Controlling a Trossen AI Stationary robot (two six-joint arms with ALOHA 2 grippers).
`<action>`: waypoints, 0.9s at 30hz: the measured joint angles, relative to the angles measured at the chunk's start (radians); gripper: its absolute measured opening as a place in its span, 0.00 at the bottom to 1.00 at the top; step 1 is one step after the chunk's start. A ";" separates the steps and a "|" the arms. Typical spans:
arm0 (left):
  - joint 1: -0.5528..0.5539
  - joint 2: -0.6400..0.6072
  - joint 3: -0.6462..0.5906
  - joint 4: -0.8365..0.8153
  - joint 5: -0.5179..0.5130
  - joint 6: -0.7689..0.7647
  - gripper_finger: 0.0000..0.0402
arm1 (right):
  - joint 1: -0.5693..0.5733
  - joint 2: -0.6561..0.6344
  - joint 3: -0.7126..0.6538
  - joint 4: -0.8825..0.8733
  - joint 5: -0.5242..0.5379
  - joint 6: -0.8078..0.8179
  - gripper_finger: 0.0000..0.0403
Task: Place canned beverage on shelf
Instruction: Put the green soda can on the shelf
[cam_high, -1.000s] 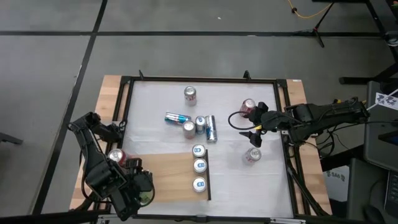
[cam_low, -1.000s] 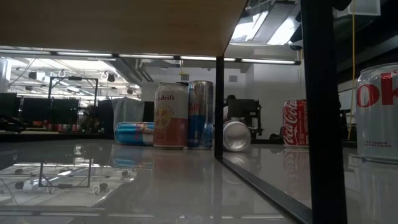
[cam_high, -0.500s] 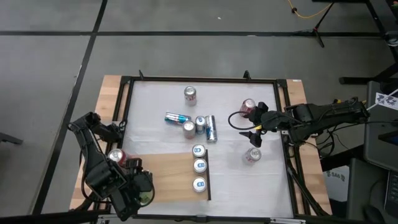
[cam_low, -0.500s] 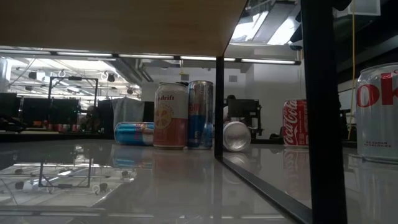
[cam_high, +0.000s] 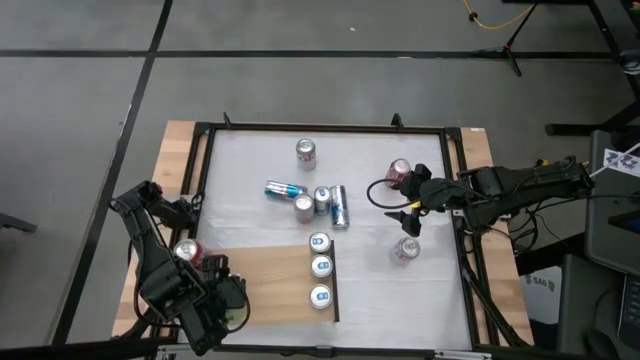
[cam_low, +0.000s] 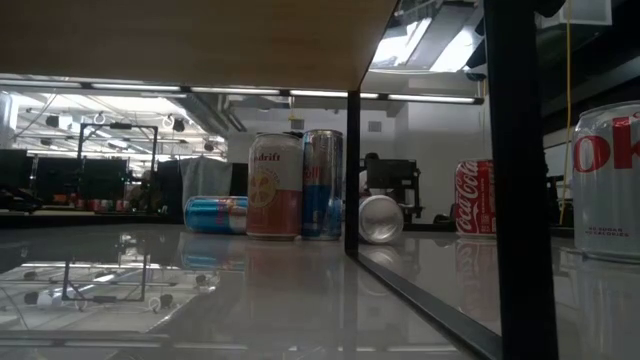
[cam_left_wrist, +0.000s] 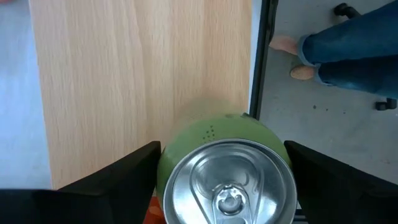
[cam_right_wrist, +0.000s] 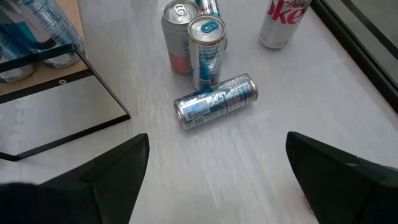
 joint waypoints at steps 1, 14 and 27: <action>0.000 0.000 0.000 0.000 0.005 0.000 0.80 | 0.000 0.000 0.000 0.000 0.000 0.000 0.91; 0.000 -0.001 0.000 0.005 0.011 -0.002 0.80 | 0.000 0.000 0.000 0.000 0.000 0.000 0.91; 0.022 -0.040 0.002 0.007 0.012 -0.008 0.80 | 0.000 0.000 0.000 0.000 0.000 0.000 0.91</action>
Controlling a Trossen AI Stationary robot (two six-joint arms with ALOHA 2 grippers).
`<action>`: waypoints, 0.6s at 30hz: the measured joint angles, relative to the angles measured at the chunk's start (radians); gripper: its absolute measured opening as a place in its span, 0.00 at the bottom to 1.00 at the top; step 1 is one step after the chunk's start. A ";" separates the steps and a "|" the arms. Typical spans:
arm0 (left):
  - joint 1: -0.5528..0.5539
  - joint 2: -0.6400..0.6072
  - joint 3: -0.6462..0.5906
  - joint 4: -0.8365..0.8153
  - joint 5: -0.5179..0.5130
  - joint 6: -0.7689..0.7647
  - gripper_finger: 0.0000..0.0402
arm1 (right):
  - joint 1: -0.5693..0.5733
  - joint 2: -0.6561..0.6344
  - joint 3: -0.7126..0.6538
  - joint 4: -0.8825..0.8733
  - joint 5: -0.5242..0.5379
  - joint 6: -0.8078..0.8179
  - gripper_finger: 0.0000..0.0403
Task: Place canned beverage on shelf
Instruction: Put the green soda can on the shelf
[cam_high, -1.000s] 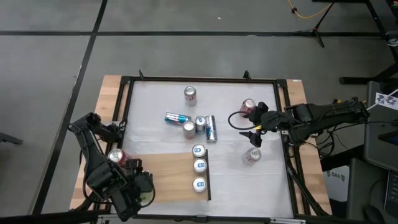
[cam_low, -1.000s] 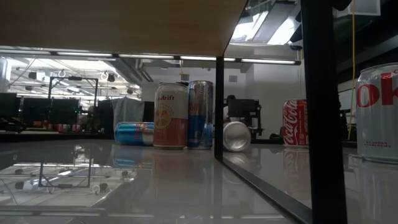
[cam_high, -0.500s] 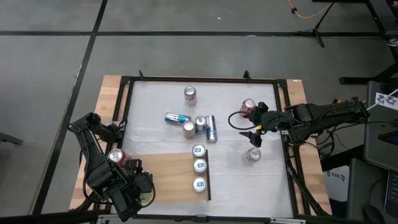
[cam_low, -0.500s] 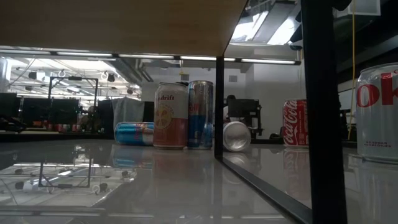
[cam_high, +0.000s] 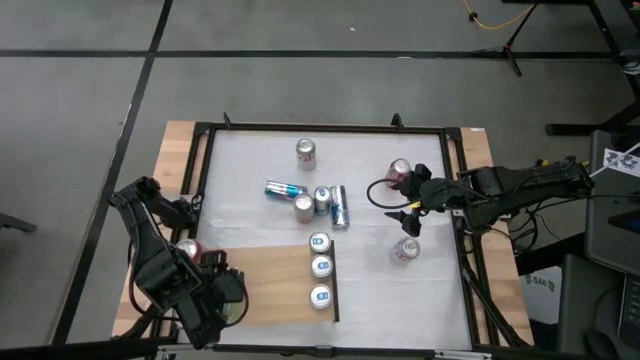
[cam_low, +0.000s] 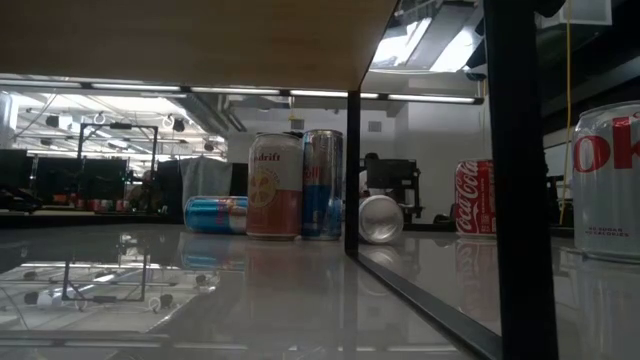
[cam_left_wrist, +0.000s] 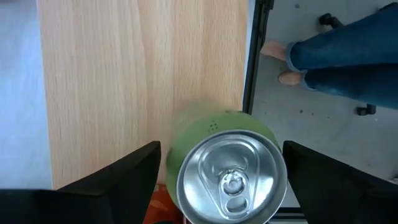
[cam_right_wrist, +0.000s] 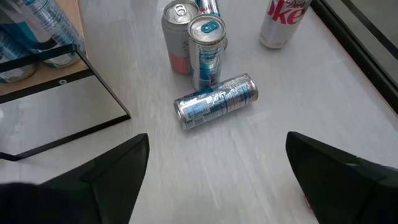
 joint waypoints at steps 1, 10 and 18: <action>0.001 -0.001 0.000 0.000 0.000 0.000 0.80 | 0.000 0.000 0.000 0.000 0.000 0.000 0.91; 0.018 -0.003 0.000 0.007 0.040 0.001 0.80 | 0.000 0.000 0.000 0.000 0.000 0.000 0.91; 0.032 -0.003 0.000 0.032 0.055 0.032 0.80 | 0.000 0.000 0.000 0.000 0.000 0.000 0.91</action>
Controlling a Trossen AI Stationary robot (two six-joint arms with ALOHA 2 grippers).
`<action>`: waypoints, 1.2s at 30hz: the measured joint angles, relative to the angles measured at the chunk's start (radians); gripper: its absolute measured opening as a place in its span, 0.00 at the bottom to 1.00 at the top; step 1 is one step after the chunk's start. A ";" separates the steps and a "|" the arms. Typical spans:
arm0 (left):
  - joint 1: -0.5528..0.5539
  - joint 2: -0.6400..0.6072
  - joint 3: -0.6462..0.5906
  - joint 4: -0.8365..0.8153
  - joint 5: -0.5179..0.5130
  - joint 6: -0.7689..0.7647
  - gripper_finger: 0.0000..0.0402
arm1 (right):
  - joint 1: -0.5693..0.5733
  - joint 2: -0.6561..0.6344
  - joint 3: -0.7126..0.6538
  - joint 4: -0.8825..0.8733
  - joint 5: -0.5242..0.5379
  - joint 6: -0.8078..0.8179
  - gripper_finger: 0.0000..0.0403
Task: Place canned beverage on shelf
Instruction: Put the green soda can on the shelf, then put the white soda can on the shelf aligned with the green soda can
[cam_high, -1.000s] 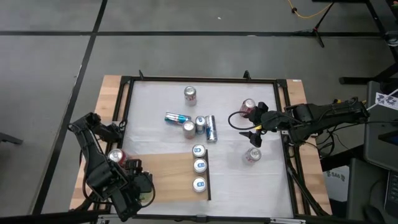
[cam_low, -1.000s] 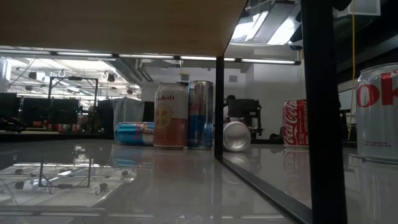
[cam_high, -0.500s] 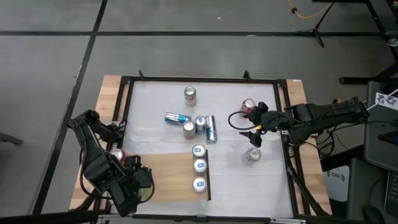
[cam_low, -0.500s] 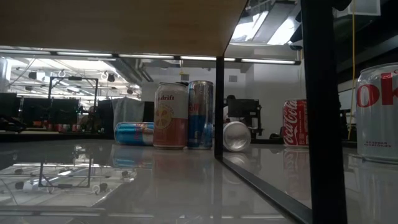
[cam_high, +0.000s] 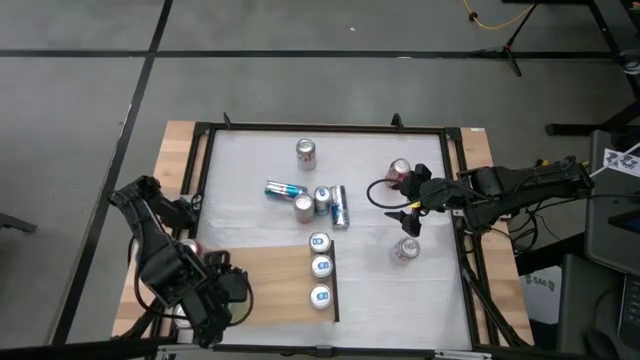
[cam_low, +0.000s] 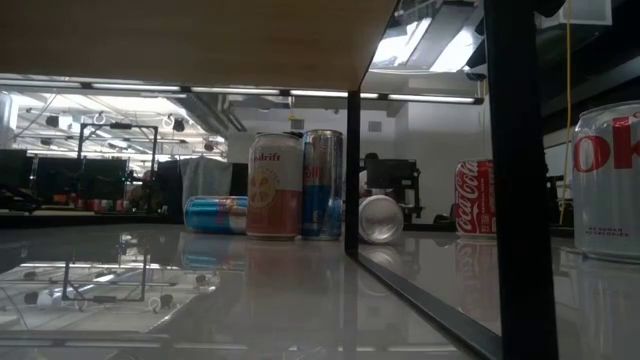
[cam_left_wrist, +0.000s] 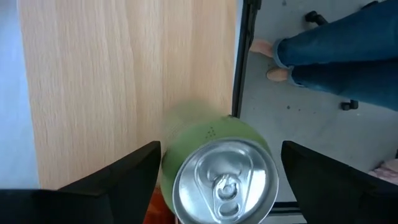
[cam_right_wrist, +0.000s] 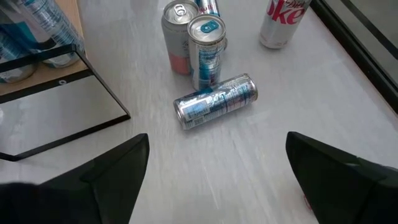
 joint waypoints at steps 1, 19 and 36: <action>0.000 0.000 0.000 0.006 0.000 0.002 0.80 | 0.000 0.000 0.000 0.000 0.000 0.000 0.91; 0.110 -0.073 0.000 0.038 -0.004 0.081 0.80 | 0.000 0.000 0.000 0.000 0.000 0.000 0.91; 0.597 -0.079 0.001 0.075 -0.099 0.989 0.80 | 0.000 0.000 0.000 -0.001 0.000 0.000 0.91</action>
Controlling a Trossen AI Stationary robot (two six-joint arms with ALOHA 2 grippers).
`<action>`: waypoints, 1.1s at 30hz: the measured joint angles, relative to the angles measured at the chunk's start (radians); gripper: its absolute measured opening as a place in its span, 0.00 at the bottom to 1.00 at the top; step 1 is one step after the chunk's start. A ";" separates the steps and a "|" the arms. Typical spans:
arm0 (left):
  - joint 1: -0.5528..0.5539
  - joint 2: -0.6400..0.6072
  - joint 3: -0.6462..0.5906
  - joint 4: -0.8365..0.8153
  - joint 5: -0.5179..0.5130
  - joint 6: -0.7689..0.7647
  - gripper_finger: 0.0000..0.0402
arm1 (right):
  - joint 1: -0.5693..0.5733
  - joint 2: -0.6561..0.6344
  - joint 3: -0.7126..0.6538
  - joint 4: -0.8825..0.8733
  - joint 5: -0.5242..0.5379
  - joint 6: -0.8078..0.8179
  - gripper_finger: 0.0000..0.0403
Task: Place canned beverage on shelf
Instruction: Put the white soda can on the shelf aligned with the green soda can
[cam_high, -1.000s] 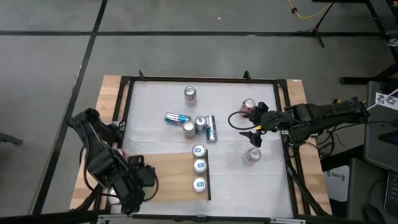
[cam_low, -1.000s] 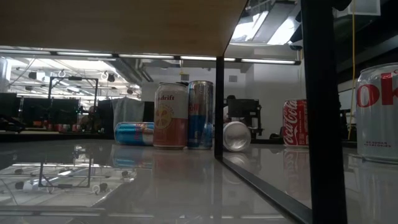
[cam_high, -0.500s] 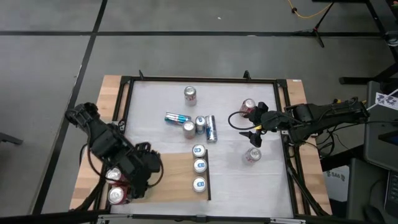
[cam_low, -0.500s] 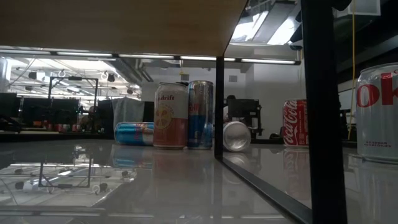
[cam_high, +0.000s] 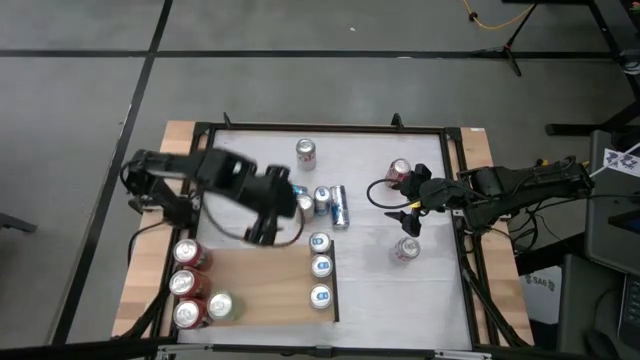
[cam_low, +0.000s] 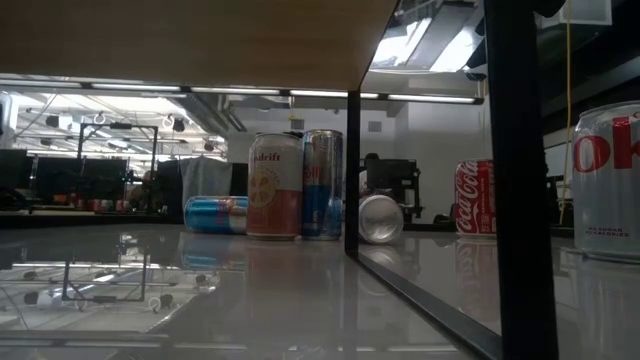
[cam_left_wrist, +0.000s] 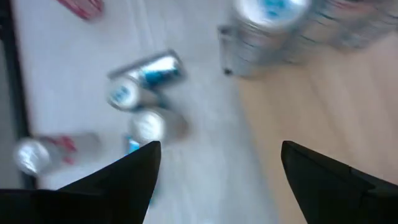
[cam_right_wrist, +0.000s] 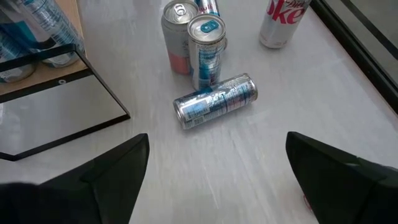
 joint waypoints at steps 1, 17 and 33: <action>0.034 0.000 0.000 0.022 0.014 0.053 0.80 | 0.000 0.000 0.000 0.000 0.000 0.000 0.91; 0.406 0.113 0.000 0.170 0.241 0.365 0.80 | 0.000 0.000 0.000 0.001 0.000 -0.011 0.91; 0.471 0.201 -0.126 0.158 0.434 0.453 0.80 | 0.000 0.000 0.000 0.001 0.001 -0.010 0.91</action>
